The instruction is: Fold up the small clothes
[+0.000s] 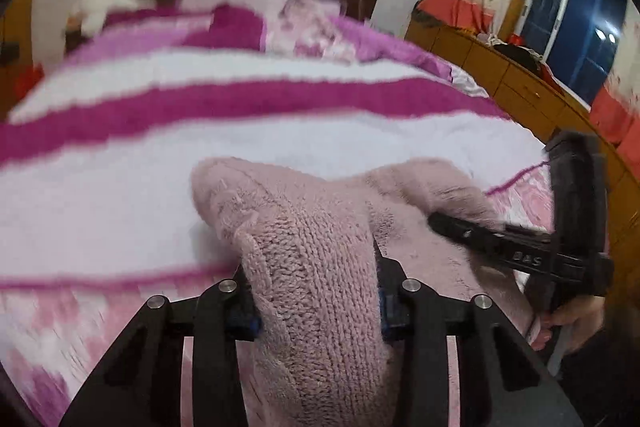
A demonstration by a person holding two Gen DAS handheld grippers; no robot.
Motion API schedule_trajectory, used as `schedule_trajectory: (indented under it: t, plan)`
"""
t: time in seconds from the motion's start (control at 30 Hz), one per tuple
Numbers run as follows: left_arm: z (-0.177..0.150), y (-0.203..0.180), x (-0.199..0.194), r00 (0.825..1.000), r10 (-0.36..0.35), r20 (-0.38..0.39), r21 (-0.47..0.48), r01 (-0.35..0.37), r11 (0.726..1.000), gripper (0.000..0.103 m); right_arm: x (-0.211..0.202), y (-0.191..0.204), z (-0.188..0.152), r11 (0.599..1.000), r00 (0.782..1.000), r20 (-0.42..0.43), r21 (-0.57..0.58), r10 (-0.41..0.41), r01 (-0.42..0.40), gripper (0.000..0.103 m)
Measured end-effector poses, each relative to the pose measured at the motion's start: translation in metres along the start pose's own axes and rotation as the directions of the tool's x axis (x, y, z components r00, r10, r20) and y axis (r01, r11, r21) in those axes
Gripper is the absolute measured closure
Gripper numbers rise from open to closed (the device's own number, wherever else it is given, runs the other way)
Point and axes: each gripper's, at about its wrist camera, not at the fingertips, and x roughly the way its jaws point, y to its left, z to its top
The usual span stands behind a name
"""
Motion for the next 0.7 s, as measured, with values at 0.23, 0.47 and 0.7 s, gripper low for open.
schedule_trajectory:
  t: [0.23,0.47,0.7]
  plan:
    - [0.062,0.043,0.051,0.999,0.006,0.037,-0.063,-0.004,0.998,0.087,0.019,0.012,0.078,0.989,0.995,0.08,-0.127,-0.063,0.073,0.078]
    - [0.051,0.118,0.137,0.979,-0.116,-0.166,-0.327,0.056,0.943,0.06,0.106,0.0,0.122,0.903,0.949,0.055,-0.293,-0.311,0.313,0.067]
    - [0.054,0.093,0.062,0.982,0.061,-0.176,-0.248,-0.104,0.963,0.06,0.059,0.007,0.117,0.883,0.927,0.033,-0.293,-0.373,0.365,0.036]
